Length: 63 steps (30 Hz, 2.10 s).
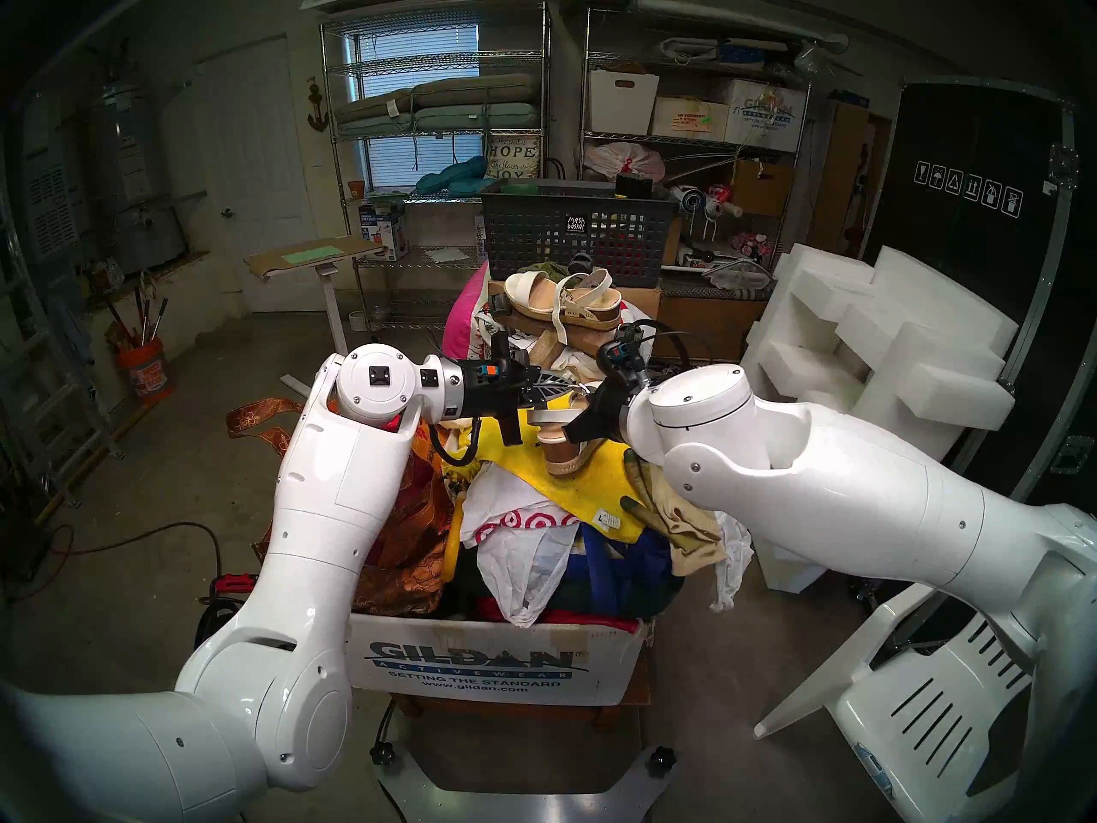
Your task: Unbuckle a shoe
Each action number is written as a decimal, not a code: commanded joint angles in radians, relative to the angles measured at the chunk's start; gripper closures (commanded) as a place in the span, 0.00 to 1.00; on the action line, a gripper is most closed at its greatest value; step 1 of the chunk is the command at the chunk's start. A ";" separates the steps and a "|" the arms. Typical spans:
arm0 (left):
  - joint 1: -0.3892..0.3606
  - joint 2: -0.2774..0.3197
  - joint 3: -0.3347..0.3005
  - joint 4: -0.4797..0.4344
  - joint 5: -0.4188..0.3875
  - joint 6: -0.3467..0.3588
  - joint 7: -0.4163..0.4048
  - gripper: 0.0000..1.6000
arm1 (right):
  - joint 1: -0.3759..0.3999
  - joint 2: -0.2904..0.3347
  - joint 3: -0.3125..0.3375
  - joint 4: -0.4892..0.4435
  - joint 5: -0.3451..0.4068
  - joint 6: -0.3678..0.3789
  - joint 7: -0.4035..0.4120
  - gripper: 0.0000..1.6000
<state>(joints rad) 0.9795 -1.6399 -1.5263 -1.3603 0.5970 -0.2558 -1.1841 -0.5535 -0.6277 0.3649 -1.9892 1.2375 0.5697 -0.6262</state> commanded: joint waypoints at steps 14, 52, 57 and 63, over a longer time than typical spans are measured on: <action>-0.015 -0.030 0.007 -0.028 -0.019 0.000 -0.028 1.00 | 0.032 -0.003 0.007 0.001 -0.053 0.019 0.079 1.00; -0.001 -0.013 0.015 -0.069 -0.013 0.008 -0.034 1.00 | 0.029 0.042 0.009 -0.045 -0.144 0.117 0.039 1.00; 0.001 -0.007 0.008 -0.067 -0.010 0.006 -0.032 1.00 | 0.009 0.042 0.029 -0.049 -0.105 0.100 -0.018 1.00; 0.005 -0.010 0.004 -0.072 -0.010 0.008 -0.032 1.00 | -0.007 0.048 0.047 -0.051 -0.068 0.077 -0.070 1.00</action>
<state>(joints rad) 0.9954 -1.6515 -1.5100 -1.4042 0.5949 -0.2500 -1.2200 -0.5552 -0.5921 0.3680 -2.0429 1.1450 0.6766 -0.6187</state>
